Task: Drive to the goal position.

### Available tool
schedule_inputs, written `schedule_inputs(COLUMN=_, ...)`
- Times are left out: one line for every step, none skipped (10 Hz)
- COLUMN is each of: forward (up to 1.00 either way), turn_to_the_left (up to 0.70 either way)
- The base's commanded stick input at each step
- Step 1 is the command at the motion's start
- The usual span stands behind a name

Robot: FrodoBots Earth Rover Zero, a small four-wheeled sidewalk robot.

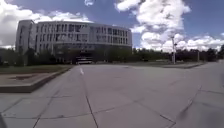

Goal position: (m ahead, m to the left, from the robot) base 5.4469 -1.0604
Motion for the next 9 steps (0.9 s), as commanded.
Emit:
schedule_inputs(forward=0.7, turn_to_the_left=0.0)
schedule_inputs(forward=0.7, turn_to_the_left=0.0)
schedule_inputs(forward=0.7, turn_to_the_left=0.0)
schedule_inputs(forward=0.7, turn_to_the_left=0.0)
schedule_inputs(forward=0.7, turn_to_the_left=0.0)
schedule_inputs(forward=0.7, turn_to_the_left=0.0)
schedule_inputs(forward=0.7, turn_to_the_left=0.0)
schedule_inputs(forward=0.7, turn_to_the_left=0.0)
schedule_inputs(forward=0.7, turn_to_the_left=0.0)
